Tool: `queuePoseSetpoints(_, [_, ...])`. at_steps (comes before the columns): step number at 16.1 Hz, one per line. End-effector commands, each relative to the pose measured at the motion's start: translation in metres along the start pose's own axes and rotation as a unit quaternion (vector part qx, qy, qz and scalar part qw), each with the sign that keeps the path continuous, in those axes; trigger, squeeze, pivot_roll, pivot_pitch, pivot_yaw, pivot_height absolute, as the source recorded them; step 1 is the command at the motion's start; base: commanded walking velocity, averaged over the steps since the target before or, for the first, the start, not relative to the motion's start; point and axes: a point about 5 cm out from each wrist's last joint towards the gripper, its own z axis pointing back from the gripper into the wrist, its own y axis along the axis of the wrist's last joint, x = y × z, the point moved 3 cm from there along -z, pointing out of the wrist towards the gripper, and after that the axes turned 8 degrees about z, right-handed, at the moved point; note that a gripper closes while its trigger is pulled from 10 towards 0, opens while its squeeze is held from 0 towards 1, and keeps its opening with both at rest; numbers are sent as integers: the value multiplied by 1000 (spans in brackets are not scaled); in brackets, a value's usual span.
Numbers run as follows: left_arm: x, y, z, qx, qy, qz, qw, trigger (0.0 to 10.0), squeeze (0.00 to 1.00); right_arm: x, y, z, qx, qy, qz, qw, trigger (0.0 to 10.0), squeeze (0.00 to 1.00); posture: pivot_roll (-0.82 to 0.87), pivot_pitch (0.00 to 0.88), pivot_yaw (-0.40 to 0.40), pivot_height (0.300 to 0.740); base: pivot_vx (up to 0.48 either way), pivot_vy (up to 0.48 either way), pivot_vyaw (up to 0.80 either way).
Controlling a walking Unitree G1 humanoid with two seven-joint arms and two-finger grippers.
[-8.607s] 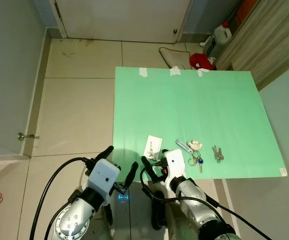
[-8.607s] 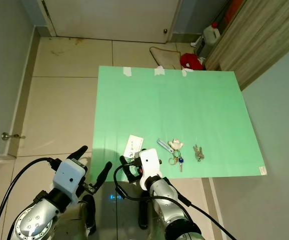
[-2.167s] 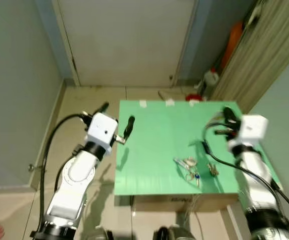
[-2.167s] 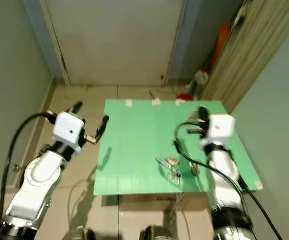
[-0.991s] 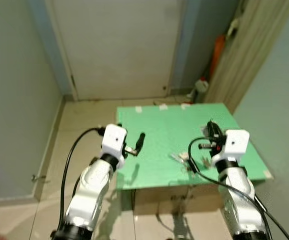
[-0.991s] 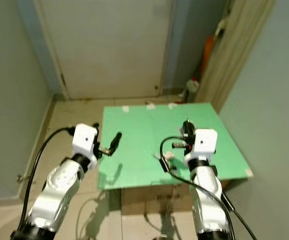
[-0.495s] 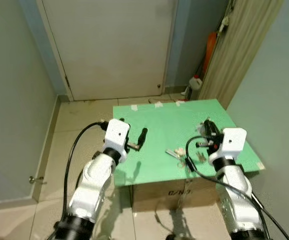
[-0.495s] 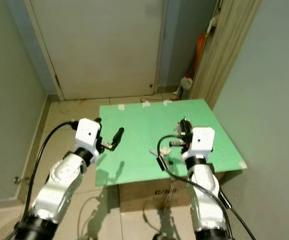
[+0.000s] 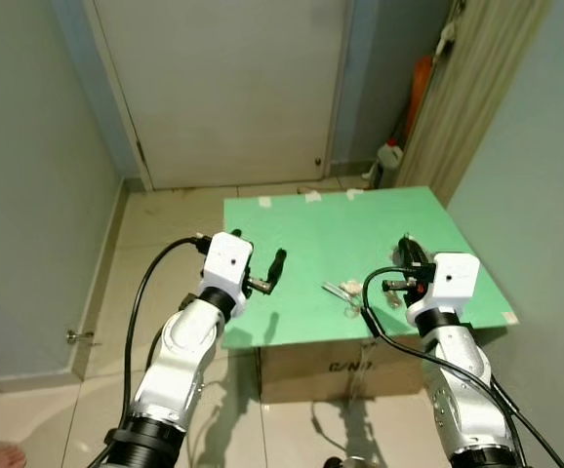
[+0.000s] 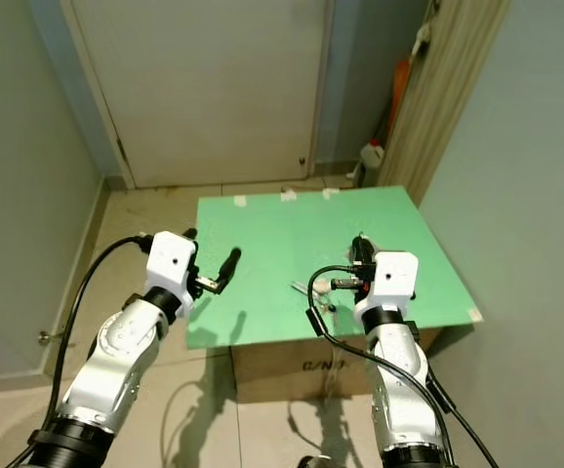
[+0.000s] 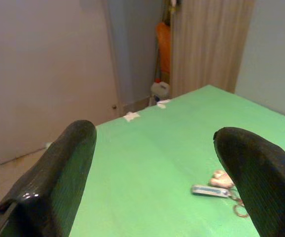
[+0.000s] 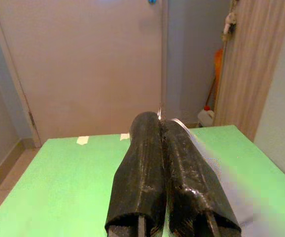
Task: Hang keys on a hook
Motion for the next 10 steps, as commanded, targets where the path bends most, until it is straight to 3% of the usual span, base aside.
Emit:
queuePoseSetpoints(1, [0,1,-2,1,-3,-9,1000,10000,0,1,1,-2,2,-3,-4,1000,0,0,-62,0,5,740,0,0,0])
queuePoseSetpoints(4, [2,0,-3,2,-6,-5,1000,10000,0,1,0,-1,1,-2,-4,1000,0,0,-64,0,5,740,0,0,0])
queuePoseSetpoints(10, [1,0,-4,6,-5,-2,1000,10000,0,0,-5,0,-8,-2,-5,1000,0,0,-64,5,8,740,-261,0,0])
